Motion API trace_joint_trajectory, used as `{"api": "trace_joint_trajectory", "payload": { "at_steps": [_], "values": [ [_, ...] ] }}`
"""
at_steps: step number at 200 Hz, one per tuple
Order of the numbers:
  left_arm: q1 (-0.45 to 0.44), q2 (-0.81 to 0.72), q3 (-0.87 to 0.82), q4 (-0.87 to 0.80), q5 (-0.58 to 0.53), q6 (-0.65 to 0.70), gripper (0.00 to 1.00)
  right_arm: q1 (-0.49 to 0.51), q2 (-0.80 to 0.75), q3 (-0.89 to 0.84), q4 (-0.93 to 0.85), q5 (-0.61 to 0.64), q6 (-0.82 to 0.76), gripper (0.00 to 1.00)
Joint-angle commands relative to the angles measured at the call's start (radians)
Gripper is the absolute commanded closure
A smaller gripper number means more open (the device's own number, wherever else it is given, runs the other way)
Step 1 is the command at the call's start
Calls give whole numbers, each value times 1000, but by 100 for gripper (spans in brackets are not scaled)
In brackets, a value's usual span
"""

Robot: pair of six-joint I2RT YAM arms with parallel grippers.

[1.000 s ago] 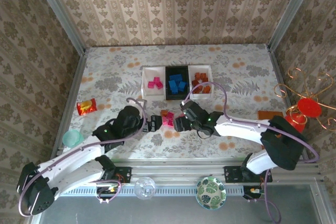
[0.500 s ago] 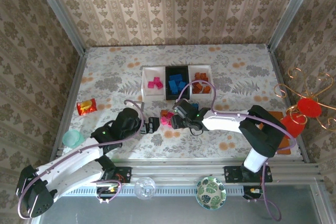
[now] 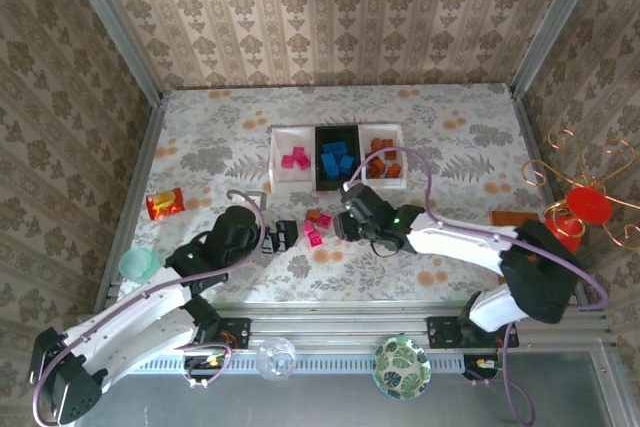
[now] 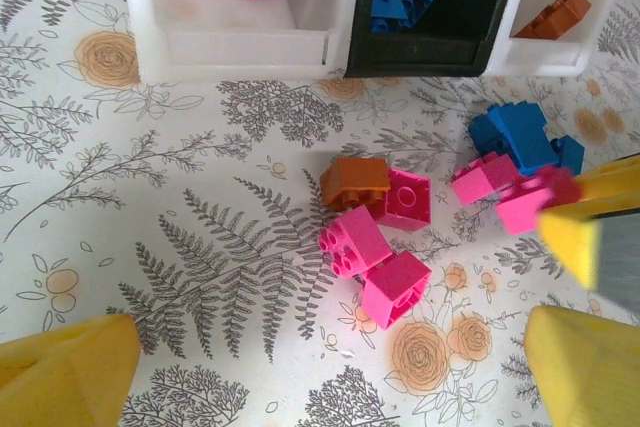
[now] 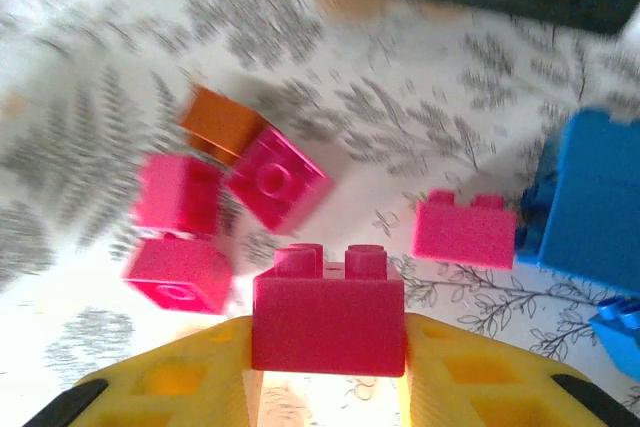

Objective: Sort the legos into containers by color
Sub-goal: Pick up the lego from the bottom-center of the table, then place the lego in the container.

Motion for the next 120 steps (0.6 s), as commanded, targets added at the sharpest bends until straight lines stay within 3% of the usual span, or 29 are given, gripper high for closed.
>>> {"api": "trace_joint_trajectory", "payload": {
  "at_steps": [1, 97, 120],
  "values": [
    [15, -33, -21, -36, -24, -22, 0, 6, -35, 100, -47, -29, -52, 62],
    [22, -150, -61, -129, 0, -45, 0, -84, 586, 801, -88, -42, -86, 61],
    [22, -156, -67, -129, 9, -49, 0, -105, 684, 923, -114, -61, -70, 57]
  ]
}}
